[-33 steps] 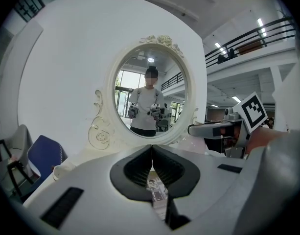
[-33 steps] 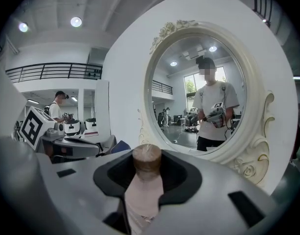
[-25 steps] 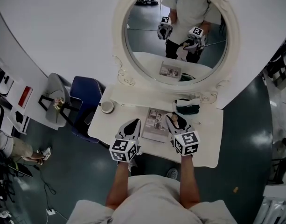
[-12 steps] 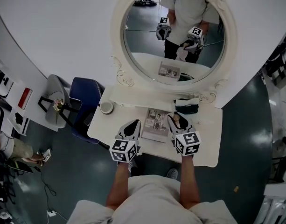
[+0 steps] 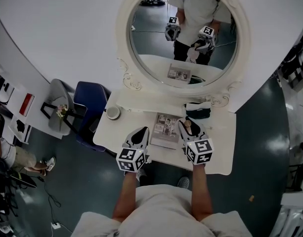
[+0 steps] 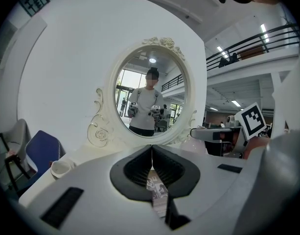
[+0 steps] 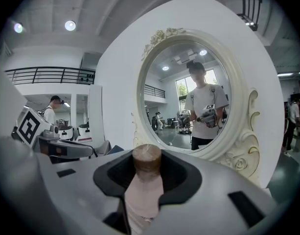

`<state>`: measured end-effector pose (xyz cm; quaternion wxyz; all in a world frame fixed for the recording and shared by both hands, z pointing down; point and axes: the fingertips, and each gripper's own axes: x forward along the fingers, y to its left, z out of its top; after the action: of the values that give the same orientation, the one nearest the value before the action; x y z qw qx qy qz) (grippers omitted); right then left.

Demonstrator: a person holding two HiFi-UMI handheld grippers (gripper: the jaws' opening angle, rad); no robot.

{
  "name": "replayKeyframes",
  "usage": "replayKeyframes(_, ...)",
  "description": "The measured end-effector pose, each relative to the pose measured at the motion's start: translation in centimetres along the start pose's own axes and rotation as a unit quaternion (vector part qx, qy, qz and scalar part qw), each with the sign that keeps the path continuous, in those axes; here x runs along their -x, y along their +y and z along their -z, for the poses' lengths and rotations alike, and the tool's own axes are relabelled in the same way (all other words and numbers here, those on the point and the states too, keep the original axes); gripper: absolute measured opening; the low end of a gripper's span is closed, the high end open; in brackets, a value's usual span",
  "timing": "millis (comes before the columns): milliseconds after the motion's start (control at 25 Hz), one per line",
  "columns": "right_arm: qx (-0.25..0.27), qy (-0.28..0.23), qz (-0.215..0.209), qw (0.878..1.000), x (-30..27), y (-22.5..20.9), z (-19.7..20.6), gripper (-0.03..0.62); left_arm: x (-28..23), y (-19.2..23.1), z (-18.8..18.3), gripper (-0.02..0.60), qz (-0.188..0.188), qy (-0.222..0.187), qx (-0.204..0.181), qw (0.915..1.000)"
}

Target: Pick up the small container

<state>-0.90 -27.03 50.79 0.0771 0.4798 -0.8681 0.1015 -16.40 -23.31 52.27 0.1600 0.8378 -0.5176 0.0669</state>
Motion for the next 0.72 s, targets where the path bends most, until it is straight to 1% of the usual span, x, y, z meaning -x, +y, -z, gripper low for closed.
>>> replayKeyframes(240, 0.01, 0.004, -0.001, 1.0, 0.14, 0.23, 0.2, 0.138, -0.08, -0.93, 0.68, 0.029, 0.009, 0.007, -0.002, 0.9999)
replayKeyframes(400, 0.008, 0.001, -0.005, 1.0, -0.06, 0.34, 0.09, 0.138, -0.1, -0.89, 0.42, 0.029, 0.009, 0.007, -0.007, 0.9999)
replayKeyframes(720, -0.001, -0.011, -0.011, 1.0, 0.26, 0.32, -0.25, 0.138, -0.23, -0.87, 0.52, 0.028, 0.009, 0.006, -0.005, 0.9999)
